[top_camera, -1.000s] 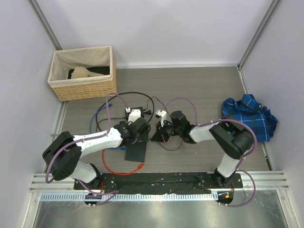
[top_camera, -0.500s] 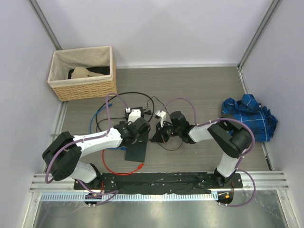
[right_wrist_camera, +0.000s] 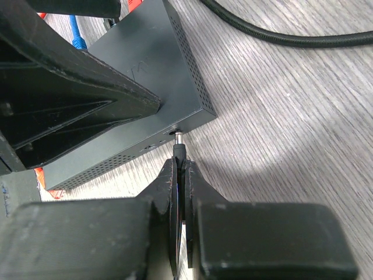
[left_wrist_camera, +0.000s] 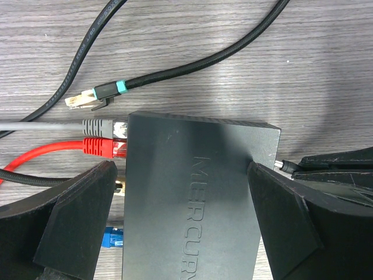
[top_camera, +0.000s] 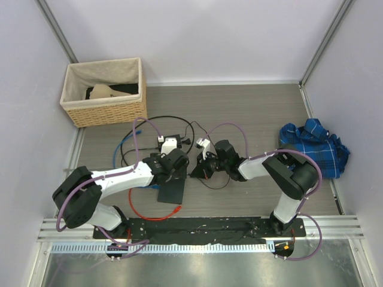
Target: Insert the plug into the switch port
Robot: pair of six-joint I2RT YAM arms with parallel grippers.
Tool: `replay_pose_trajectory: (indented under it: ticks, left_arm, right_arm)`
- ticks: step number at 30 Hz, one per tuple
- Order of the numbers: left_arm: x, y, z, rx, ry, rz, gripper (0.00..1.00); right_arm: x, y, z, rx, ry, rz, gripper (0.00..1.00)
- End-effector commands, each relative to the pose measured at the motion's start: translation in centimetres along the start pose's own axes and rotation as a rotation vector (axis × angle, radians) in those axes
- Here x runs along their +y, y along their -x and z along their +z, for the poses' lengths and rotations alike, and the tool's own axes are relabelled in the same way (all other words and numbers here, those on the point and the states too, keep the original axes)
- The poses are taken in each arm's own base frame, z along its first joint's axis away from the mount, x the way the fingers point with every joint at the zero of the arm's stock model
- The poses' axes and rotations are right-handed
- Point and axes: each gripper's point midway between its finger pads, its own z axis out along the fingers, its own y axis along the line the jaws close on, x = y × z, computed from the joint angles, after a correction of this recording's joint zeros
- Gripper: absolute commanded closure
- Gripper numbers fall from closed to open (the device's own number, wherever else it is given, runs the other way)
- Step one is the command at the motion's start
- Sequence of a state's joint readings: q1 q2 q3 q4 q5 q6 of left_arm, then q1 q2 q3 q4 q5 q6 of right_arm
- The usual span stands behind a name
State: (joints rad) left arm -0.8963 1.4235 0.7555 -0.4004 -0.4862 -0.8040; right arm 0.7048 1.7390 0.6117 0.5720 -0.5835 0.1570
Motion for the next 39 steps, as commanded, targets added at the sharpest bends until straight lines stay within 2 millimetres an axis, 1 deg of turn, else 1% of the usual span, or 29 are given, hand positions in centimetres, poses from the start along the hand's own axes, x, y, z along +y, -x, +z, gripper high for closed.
replay_pose_trajectory:
  ticks: [1,13,26,31,35,39]
  left_arm:
    - [2.1,-2.6,-0.1,0.082,0.053,0.069,0.0]
    - [2.0,-2.6,-0.1,0.082,0.042,0.068,0.0]
    - [0.9,-3.1,0.0,0.089,-0.051,0.124,0.0]
    - [0.3,-3.5,-0.2,0.11,-0.094,0.139,0.0]
    - [0.5,-4.1,-0.1,0.128,-0.09,0.148,0.0]
    - [1.1,-4.1,0.0,0.127,-0.066,0.147,0.0]
  right_arm:
    - [1.1,3.1,-0.2,-0.097,0.027,-0.069,0.99]
    - [2.0,2.6,0.3,-0.071,0.093,-0.069,0.99]
    - [0.6,2.2,1.6,-0.017,0.099,-0.127,0.99]
    - [0.8,2.4,2.0,-0.007,0.129,-0.135,0.99]
    - [0.8,2.5,2.0,-0.004,0.124,-0.134,0.99]
    - [0.6,2.8,1.6,0.004,0.105,-0.142,0.99]
